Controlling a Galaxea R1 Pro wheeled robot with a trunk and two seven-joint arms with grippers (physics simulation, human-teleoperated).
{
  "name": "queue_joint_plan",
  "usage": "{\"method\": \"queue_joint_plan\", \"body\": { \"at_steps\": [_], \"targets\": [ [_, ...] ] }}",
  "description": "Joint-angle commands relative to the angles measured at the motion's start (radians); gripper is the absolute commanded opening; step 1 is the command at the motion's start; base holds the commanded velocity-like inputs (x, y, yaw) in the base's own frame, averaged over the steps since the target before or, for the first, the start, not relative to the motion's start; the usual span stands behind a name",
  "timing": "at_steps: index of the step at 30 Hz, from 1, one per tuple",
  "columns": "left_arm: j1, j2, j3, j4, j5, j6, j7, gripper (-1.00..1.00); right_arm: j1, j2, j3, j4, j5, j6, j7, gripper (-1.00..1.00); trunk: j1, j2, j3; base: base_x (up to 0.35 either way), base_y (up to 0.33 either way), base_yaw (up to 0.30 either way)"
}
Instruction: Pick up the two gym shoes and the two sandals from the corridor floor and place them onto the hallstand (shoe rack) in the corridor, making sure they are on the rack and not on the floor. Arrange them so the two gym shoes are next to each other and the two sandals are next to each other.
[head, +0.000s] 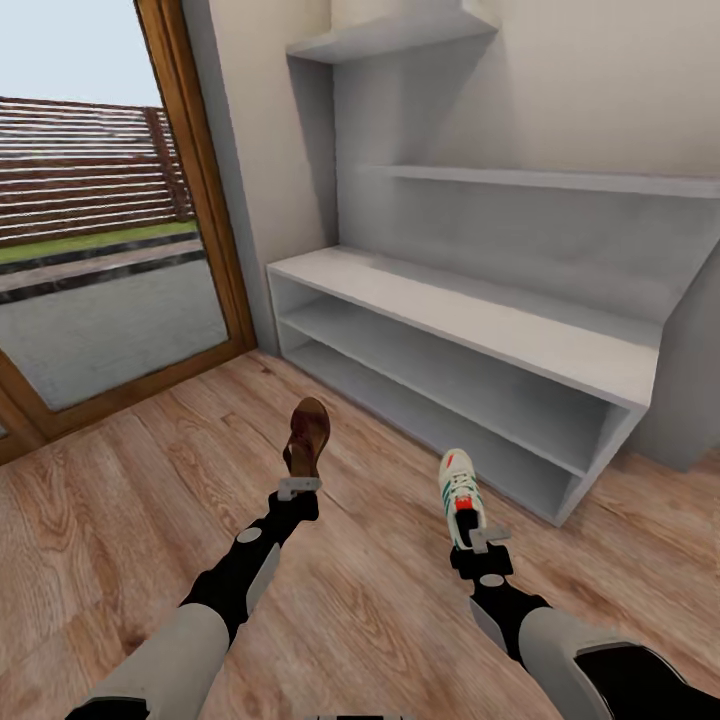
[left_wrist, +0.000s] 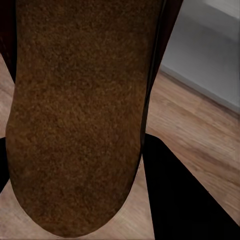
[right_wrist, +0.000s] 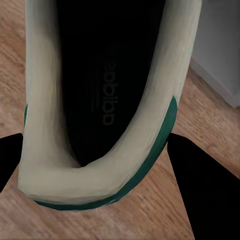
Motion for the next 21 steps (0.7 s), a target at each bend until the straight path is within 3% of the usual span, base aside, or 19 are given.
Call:
{"method": "queue_joint_plan", "body": {
  "at_steps": [1,13,21],
  "targets": [
    [0.0,0.0,0.003,0.001,-0.004,-0.002,-0.005,-1.0,-0.001,0.0,0.004,0.002,0.01,0.001,-0.009,-1.0,0.0,0.0,-0.001,0.178,0.245,-0.032],
    [0.0,0.0,0.003,0.0,-0.004,-0.002,-0.005,-1.0,-0.001,0.0,0.004,0.003,0.01,0.0,-0.01,-1.0,0.0,0.0,0.0,0.159,0.291,-0.015],
    [0.0,0.0,0.003,0.0,-0.004,-0.003,-0.005,-1.0,-0.001,0.0,0.005,0.006,0.011,0.0,-0.01,-1.0,0.0,0.0,0.002,0.032,0.084,-0.24]
  ]
}}
